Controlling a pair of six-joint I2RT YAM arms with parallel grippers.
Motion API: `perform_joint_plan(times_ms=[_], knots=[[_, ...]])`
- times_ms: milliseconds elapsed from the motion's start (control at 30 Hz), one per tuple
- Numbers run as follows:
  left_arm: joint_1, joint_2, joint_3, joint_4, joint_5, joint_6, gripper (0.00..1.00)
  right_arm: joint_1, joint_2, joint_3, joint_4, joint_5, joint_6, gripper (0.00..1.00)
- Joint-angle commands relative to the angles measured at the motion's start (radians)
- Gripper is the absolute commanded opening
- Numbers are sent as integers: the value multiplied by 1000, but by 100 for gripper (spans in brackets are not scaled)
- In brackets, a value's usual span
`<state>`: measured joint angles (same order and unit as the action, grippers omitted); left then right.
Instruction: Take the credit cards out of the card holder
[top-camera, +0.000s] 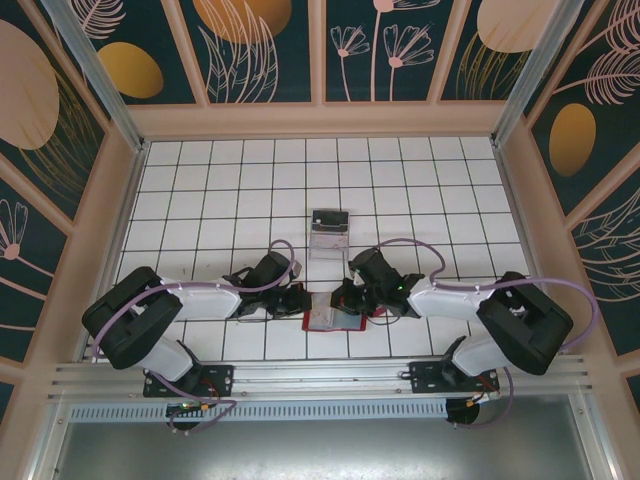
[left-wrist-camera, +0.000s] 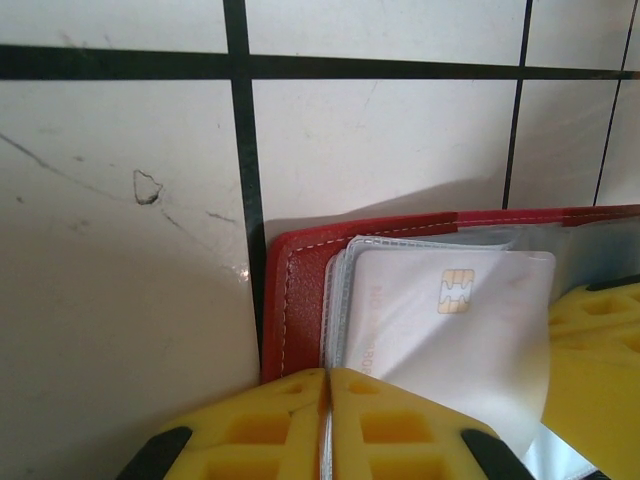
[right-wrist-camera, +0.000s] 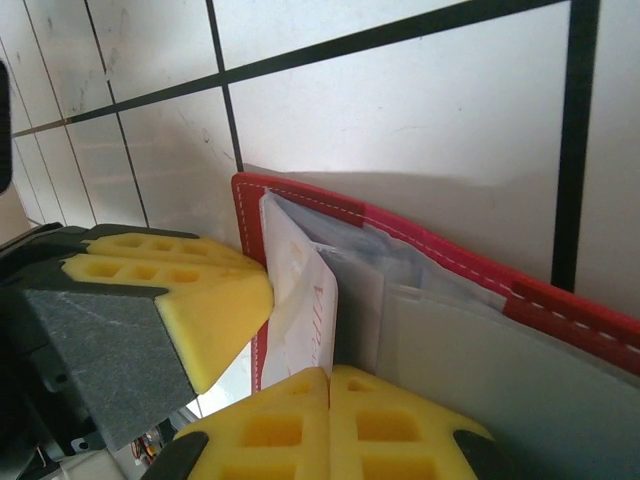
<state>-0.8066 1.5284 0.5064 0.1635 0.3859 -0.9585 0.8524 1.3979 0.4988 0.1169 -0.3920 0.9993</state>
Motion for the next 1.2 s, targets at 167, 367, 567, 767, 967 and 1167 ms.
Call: perform_joint_plan(times_ms=[167, 367, 567, 767, 967, 1167], knots=[[-13, 68, -47, -249, -97, 33, 12, -21, -64, 12, -118, 33, -56, 0], [-14, 66, -45, -260, -105, 35, 12, -32, -103, 18, -171, 35, -77, 0], [-11, 36, -39, -290, -144, 37, 11, -44, -189, 51, -295, 66, -114, 0], [13, 0, -43, -321, -177, 54, 11, -72, -252, 109, -381, 92, -189, 0], [56, -23, -26, -376, -199, 116, 11, -113, -198, 269, -466, 165, -436, 0], [74, -54, -1, -424, -231, 160, 13, -119, -105, 448, -540, 195, -890, 0]])
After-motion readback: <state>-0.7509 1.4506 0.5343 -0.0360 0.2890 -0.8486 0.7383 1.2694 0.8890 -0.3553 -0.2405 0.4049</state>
